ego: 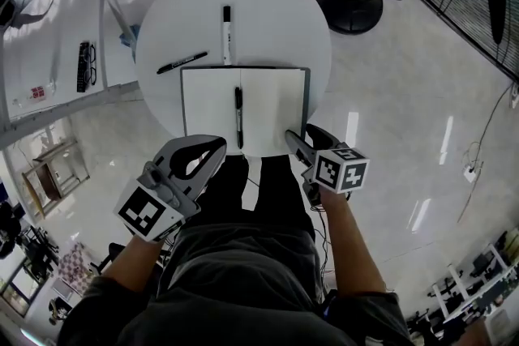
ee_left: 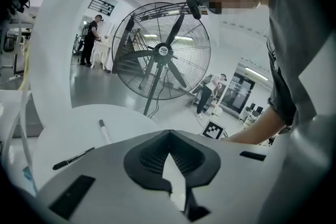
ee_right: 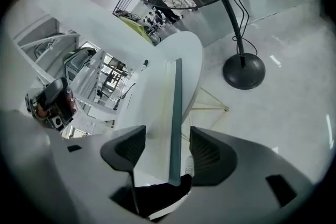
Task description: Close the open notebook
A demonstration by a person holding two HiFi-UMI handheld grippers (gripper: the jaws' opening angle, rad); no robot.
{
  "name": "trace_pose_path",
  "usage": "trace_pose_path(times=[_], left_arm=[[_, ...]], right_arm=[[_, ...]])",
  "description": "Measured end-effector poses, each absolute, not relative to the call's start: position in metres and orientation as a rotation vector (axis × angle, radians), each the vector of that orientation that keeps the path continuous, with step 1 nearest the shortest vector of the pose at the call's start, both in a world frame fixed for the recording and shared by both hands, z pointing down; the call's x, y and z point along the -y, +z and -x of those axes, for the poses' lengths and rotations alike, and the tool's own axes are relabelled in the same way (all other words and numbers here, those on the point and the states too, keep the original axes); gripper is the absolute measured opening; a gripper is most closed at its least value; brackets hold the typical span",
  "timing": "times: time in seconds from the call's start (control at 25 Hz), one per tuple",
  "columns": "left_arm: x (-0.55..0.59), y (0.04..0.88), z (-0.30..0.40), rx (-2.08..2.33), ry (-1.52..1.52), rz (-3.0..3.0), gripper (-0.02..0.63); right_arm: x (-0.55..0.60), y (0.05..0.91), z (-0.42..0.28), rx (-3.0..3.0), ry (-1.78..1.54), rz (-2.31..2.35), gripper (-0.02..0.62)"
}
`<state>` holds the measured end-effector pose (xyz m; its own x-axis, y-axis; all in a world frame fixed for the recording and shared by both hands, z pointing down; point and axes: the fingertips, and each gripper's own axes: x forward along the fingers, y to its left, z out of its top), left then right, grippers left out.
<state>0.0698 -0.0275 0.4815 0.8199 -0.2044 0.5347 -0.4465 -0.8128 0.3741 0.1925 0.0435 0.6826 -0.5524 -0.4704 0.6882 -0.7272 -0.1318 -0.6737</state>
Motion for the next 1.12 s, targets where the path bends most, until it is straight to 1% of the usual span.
trace_pose_path(times=[0.2, 0.24, 0.28, 0.4, 0.72, 1.0, 1.12], left_arm=[[0.029, 0.482, -0.066, 0.486, 0.67, -2.5, 0.015], [0.03, 0.482, -0.065, 0.488, 0.672, -2.5, 0.015], [0.031, 0.482, -0.064, 0.489, 0.671, -2.503, 0.015], [0.032, 0.48, -0.061, 0.485, 0.666, -2.509, 0.015], [0.033, 0.467, -0.053, 0.483, 0.625, -2.522, 0.015], [0.037, 0.449, -0.035, 0.507, 0.555, -2.55, 0.015], [0.045, 0.43, -0.031, 0.532, 0.447, -2.618, 0.015]], right_arm=[[-0.048, 0.686, -0.187, 1.907, 1.762, -1.328, 0.251], [-0.048, 0.686, -0.187, 1.904, 1.757, -1.331, 0.232], [-0.048, 0.686, -0.188, 1.898, 1.751, -1.34, 0.199], [-0.049, 0.684, -0.193, 1.882, 1.74, -1.37, 0.141], [-0.05, 0.665, -0.194, 1.89, 1.695, -1.383, 0.073], [-0.048, 0.634, -0.186, 1.924, 1.659, -1.42, 0.044], [-0.047, 0.616, -0.179, 1.948, 1.638, -1.42, 0.04]])
